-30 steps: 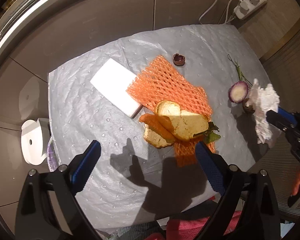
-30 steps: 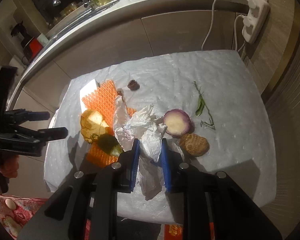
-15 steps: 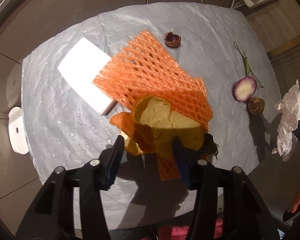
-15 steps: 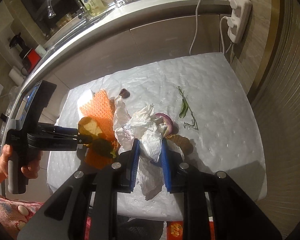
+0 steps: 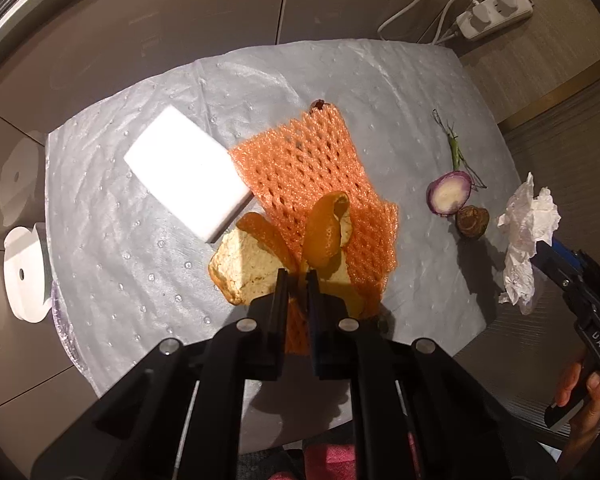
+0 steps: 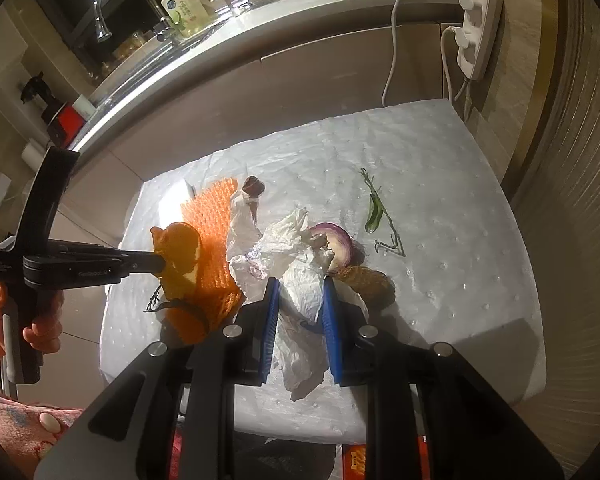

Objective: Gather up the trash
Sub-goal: 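Drop orange peel and bread into the bin with left tool while right holds tissue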

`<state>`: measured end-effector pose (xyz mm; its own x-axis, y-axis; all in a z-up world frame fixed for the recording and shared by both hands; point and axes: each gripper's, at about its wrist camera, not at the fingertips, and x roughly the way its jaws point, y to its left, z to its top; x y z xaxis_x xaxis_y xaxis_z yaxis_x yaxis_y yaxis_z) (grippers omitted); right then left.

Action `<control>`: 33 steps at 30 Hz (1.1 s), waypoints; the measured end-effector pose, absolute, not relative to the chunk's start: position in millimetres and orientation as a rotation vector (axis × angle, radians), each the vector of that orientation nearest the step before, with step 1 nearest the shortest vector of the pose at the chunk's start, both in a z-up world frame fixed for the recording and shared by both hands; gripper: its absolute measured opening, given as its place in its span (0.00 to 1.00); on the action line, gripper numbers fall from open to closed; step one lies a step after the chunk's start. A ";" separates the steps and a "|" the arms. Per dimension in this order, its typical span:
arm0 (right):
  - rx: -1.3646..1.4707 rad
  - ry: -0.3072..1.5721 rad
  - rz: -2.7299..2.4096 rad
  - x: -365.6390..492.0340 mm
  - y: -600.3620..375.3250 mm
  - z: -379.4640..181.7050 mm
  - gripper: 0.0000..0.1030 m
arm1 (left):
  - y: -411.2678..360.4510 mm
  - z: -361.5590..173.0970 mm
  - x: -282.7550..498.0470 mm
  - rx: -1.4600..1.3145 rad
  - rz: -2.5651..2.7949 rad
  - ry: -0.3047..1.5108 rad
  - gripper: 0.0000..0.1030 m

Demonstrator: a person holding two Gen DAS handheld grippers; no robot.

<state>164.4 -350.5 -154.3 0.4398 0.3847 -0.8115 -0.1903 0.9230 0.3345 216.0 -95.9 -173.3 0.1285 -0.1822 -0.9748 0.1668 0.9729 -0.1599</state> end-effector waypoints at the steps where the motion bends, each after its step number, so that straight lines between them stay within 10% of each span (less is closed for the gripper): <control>1: 0.204 1.058 0.361 164.9 -349.7 -154.3 0.21 | -93.9 -170.5 214.9 -0.015 -0.258 1.414 0.08; 18: 0.170 1.038 0.396 164.0 -328.9 -141.3 0.21 | -73.1 -155.8 207.4 -0.011 -0.258 1.365 0.08; 33: 0.057 0.993 0.554 155.9 -224.4 -94.6 0.21 | 98.3 -174.3 164.6 -0.065 -0.013 1.375 0.08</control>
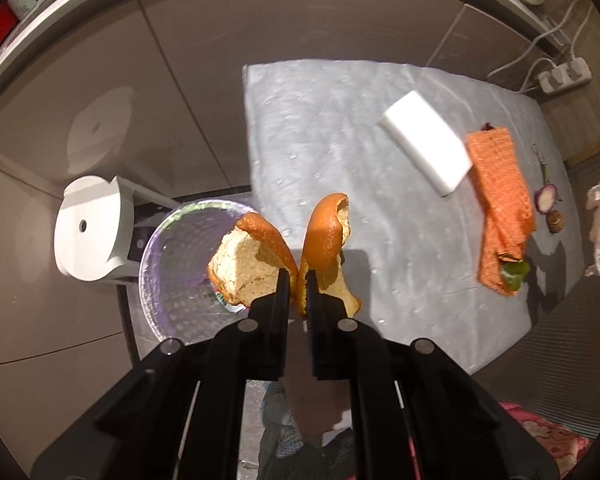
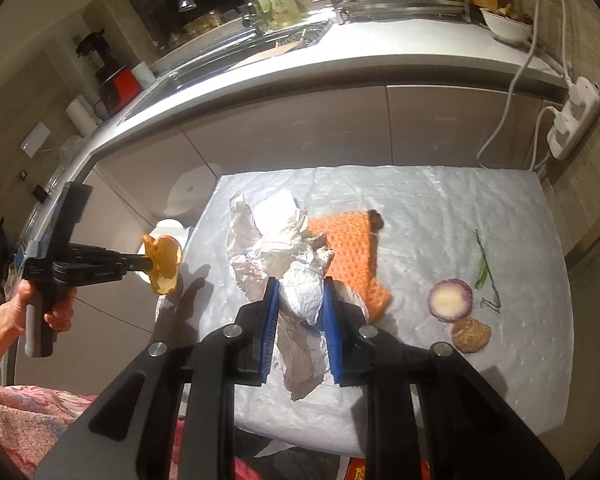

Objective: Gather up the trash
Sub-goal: 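Drop orange peel and bread into the bin with left tool while right holds tissue, then carry the tissue over the bin and open the right tool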

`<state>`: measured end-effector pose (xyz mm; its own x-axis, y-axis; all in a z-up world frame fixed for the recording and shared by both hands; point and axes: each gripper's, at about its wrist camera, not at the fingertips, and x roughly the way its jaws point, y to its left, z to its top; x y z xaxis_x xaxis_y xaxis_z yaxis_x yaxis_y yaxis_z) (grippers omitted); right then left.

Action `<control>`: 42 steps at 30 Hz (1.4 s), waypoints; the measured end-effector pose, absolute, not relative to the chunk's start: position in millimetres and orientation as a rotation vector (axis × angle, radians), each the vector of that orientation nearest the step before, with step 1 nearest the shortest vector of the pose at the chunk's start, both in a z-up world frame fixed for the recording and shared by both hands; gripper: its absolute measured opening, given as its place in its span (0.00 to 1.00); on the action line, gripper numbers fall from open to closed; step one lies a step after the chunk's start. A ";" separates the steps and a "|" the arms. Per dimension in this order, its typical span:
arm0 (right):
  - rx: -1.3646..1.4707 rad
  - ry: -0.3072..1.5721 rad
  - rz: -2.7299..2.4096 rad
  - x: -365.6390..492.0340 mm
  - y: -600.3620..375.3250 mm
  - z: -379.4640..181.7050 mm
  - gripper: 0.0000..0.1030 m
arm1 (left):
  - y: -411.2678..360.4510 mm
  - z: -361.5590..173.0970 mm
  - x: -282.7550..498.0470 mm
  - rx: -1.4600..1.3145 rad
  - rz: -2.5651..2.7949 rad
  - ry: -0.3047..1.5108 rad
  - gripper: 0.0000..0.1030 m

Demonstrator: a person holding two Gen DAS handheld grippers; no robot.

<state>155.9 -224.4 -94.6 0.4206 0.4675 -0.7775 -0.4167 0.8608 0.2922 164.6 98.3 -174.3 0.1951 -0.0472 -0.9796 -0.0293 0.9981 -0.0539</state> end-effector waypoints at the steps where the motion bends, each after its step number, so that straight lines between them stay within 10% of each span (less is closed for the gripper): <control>1: 0.049 0.990 0.562 154.0 -215.7 -91.2 0.21 | 108.4 -183.5 164.3 -0.072 0.001 1.388 0.08; 19: -0.026 0.996 0.578 114.2 -109.3 -63.0 0.21 | 184.0 -270.7 156.0 -0.104 0.007 1.522 0.08; 24: -0.039 0.997 0.597 110.3 -90.4 -64.1 0.21 | 186.5 -250.9 149.5 -0.039 0.025 1.458 0.44; 42: -0.120 1.138 0.792 115.7 46.0 -145.6 0.21 | 226.9 -111.7 79.4 -0.039 0.153 1.178 0.81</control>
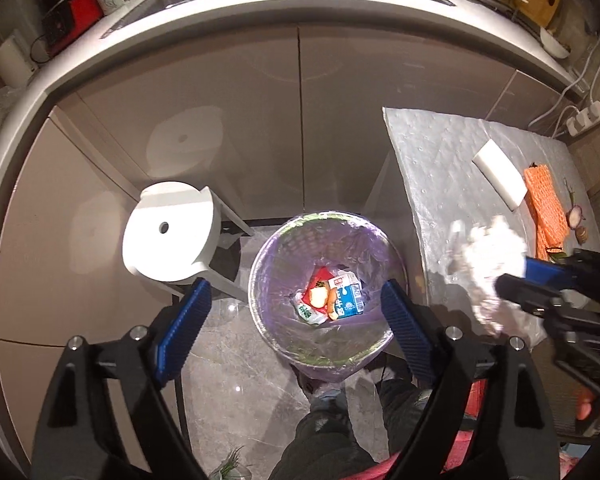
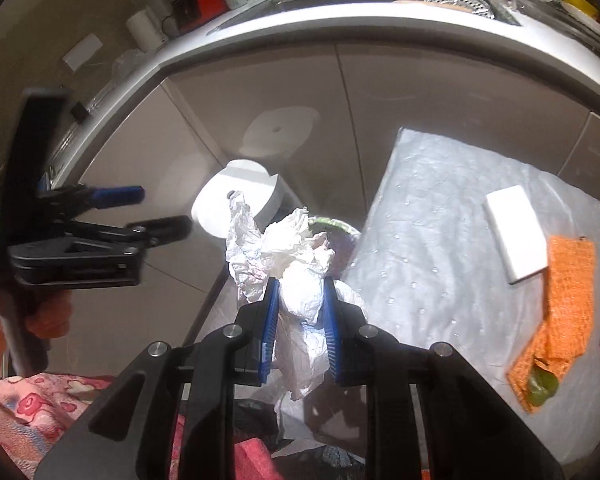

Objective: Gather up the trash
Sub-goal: 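Carry the tissue over the bin and open the right tool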

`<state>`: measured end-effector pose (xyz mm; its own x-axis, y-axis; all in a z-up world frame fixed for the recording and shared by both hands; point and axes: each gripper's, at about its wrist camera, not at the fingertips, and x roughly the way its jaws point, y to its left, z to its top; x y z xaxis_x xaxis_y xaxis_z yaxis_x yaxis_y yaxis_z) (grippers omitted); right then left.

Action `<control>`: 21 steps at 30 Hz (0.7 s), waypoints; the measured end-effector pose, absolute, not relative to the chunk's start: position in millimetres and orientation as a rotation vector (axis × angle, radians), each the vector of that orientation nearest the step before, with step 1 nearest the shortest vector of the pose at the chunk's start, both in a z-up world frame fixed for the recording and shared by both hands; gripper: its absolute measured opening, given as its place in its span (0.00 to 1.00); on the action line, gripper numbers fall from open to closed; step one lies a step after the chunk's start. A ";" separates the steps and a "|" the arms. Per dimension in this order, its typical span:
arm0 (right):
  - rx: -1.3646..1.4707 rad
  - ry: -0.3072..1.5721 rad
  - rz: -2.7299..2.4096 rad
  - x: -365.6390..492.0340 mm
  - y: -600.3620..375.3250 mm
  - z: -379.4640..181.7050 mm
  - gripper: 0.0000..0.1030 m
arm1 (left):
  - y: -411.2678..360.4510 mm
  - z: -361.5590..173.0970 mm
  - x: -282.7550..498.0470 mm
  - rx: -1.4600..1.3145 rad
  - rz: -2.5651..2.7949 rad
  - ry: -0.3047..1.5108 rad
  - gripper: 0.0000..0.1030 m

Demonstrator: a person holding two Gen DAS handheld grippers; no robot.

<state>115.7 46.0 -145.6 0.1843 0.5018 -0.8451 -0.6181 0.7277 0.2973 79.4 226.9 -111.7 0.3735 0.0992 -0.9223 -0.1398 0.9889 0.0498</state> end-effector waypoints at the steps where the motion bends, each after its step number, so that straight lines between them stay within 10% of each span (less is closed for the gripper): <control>1: -0.133 1.153 0.807 117.5 58.5 -154.6 0.21 | 230.6 -106.5 74.4 -0.036 0.164 1.174 0.82; 12: -0.326 1.287 0.833 127.1 157.7 -241.2 0.25 | 260.8 -88.7 40.5 -0.071 0.242 1.154 0.83; 16: -0.353 1.282 0.816 122.4 161.7 -245.9 0.53 | 263.0 -86.9 36.8 -0.077 0.248 1.153 0.83; 21: -0.266 1.248 0.796 130.8 132.2 -220.5 0.57 | 257.8 -83.4 40.5 -0.075 0.234 1.148 0.83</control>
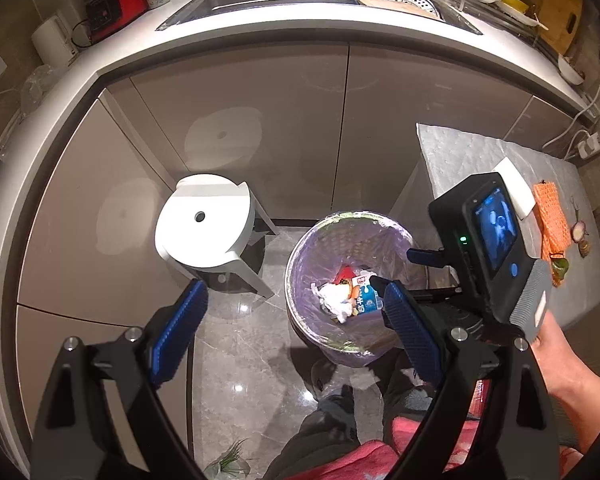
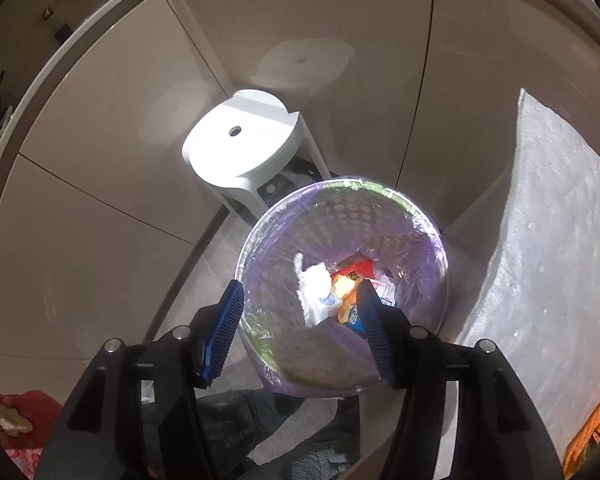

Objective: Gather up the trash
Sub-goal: 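Carry the tissue over the bin and open the right tool, then grasp the green leaf on the orange foam net with the right tool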

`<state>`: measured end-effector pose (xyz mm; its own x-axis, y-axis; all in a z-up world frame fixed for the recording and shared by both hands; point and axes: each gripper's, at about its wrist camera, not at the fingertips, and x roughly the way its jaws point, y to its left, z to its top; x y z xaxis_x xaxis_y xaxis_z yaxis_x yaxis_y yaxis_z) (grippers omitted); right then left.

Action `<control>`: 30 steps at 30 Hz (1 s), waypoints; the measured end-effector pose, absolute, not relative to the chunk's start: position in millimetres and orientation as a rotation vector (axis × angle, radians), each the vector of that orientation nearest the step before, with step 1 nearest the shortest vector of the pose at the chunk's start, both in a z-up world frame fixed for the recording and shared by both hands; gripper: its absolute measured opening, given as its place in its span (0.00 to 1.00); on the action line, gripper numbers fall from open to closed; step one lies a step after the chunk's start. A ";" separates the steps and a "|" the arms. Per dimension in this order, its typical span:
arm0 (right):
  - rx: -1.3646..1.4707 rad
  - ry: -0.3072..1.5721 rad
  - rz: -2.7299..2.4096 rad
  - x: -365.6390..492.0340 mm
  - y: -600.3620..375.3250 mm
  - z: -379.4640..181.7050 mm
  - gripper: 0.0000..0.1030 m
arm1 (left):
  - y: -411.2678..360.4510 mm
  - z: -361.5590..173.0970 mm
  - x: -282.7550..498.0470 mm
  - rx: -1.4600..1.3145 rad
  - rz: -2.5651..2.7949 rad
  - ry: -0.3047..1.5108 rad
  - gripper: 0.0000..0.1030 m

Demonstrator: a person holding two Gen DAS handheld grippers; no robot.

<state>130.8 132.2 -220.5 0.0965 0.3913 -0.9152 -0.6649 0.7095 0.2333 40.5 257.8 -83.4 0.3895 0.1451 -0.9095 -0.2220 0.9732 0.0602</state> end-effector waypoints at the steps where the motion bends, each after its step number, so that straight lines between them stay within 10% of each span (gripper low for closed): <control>1: -0.241 1.233 0.785 132.2 120.9 -211.7 0.57 | 254.1 -82.3 42.5 -0.070 0.228 1.144 0.83; 8: -0.172 1.060 0.520 123.4 -0.1 -146.7 0.86 | 208.5 -74.8 60.8 -0.026 0.117 1.127 0.84; 15: -0.108 1.063 0.266 128.8 -127.7 -155.7 0.88 | 151.9 -75.2 87.0 -0.008 0.005 1.135 0.84; 30: -0.060 1.189 0.407 152.0 -187.4 -213.1 0.43 | 72.3 -75.0 109.3 0.033 -0.035 1.150 0.84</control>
